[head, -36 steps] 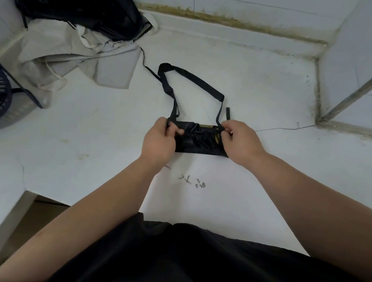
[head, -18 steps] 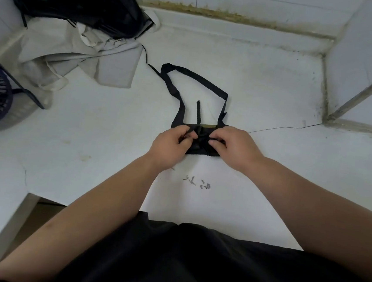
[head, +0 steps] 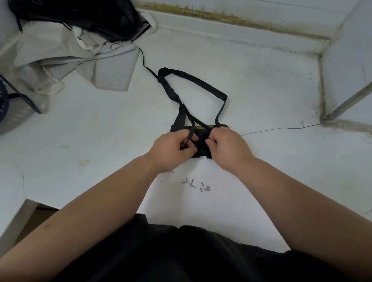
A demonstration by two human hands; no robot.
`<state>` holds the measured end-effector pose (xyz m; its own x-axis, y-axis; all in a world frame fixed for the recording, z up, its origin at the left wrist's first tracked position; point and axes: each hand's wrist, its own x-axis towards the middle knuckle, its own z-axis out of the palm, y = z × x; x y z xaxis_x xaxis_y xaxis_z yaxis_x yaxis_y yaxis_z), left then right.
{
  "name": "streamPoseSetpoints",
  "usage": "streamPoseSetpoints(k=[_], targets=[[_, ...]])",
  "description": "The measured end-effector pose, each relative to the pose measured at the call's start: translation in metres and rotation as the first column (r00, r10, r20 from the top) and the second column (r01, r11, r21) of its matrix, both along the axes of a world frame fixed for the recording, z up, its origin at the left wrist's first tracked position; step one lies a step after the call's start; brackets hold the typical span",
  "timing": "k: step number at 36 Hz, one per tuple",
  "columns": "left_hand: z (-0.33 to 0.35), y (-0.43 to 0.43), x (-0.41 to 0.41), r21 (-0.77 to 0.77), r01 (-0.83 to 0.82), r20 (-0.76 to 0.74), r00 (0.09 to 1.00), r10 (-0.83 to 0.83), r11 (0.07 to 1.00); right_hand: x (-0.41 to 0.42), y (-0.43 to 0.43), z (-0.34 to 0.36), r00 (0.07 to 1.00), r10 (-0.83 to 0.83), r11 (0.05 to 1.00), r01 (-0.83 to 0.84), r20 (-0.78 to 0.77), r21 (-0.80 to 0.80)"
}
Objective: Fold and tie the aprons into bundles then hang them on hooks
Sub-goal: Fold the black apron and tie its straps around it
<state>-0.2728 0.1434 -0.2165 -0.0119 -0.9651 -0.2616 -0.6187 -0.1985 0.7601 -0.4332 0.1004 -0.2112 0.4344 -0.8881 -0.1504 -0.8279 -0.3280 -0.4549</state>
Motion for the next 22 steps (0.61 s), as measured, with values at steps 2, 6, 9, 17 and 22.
streamPoseSetpoints(k=[2, 6, 9, 17, 22], targets=[[-0.002, 0.004, 0.000, -0.003, -0.127, -0.159, 0.979, 0.125, 0.992, -0.004, -0.004, 0.004, 0.997, -0.038, 0.999, 0.035, 0.072, 0.035], [-0.005, 0.005, 0.000, 0.001, -0.338, -0.366, 0.876, 0.315, 0.941, -0.012, -0.008, 0.008, 0.973, -0.137, 0.985, 0.114, 0.187, 0.129], [-0.001, 0.001, -0.001, -0.008, -0.333, -0.301, 0.900, 0.316, 0.943, -0.012, -0.005, 0.005, 0.965, -0.170, 0.984, 0.154, 0.200, 0.094], [0.003, 0.001, -0.006, -0.140, -0.298, 0.160, 0.934, 0.318, 0.944, -0.018, -0.005, 0.001, 0.988, -0.133, 0.990, 0.136, 0.075, -0.031], [-0.003, 0.002, 0.001, -0.128, -0.322, 0.182, 0.922, 0.342, 0.938, -0.027, -0.007, 0.002, 0.985, 0.032, 0.999, -0.039, -0.168, -0.035]])
